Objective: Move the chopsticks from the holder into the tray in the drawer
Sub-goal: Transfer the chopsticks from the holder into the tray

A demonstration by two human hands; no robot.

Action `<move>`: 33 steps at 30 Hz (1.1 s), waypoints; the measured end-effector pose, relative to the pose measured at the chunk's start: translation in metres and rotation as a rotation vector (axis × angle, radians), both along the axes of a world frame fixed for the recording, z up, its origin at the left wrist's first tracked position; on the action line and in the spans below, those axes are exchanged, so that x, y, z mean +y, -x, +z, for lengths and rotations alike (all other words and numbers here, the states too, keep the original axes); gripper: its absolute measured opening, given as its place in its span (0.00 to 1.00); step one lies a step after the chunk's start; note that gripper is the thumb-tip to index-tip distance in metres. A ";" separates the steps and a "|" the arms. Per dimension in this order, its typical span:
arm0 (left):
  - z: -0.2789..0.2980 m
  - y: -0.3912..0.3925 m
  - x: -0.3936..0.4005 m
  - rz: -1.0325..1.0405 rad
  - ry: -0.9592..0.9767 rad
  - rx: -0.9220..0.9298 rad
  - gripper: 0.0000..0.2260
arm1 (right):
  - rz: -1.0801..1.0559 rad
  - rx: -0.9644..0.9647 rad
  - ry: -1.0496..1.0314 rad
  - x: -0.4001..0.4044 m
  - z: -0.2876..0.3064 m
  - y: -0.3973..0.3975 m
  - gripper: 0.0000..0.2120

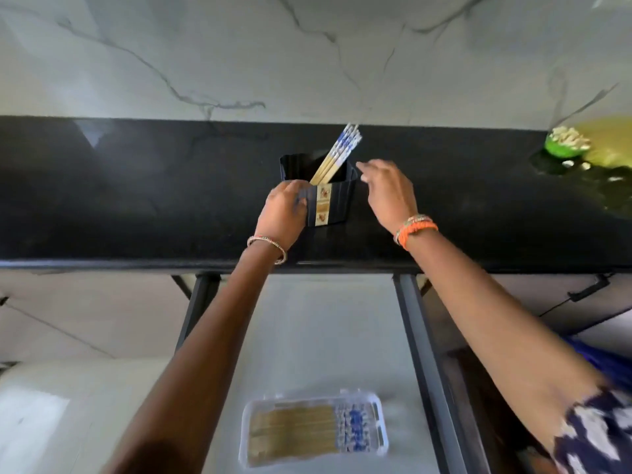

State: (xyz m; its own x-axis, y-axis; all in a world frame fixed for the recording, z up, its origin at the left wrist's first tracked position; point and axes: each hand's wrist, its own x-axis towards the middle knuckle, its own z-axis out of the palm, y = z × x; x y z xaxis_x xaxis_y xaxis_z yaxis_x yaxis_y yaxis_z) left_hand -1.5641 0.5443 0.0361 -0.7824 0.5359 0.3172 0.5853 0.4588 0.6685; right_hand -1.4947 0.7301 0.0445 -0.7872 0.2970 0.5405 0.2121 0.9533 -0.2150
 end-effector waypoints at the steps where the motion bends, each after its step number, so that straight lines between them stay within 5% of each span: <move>1: 0.003 0.010 0.007 0.012 0.030 0.031 0.15 | -0.011 -0.040 -0.007 0.015 0.006 0.017 0.21; 3: 0.002 0.027 0.016 0.021 0.074 0.083 0.16 | -0.044 -0.060 0.101 0.042 0.012 0.049 0.20; 5: -0.005 0.042 0.021 0.010 0.104 0.116 0.16 | -0.149 0.038 0.376 0.061 0.010 0.077 0.13; 10: -0.026 0.054 0.021 -0.032 0.107 0.124 0.11 | -0.186 0.105 1.069 0.070 -0.003 0.112 0.13; 23: -0.019 0.044 0.021 0.040 0.008 -0.017 0.24 | -0.226 0.283 1.297 0.076 0.029 0.102 0.09; 28: -0.004 0.027 0.000 0.023 -0.052 0.007 0.21 | -0.271 0.531 1.295 0.075 0.071 0.055 0.09; 33: -0.008 -0.013 -0.036 0.071 -0.214 -0.129 0.17 | -0.224 0.826 1.544 0.041 0.089 -0.032 0.09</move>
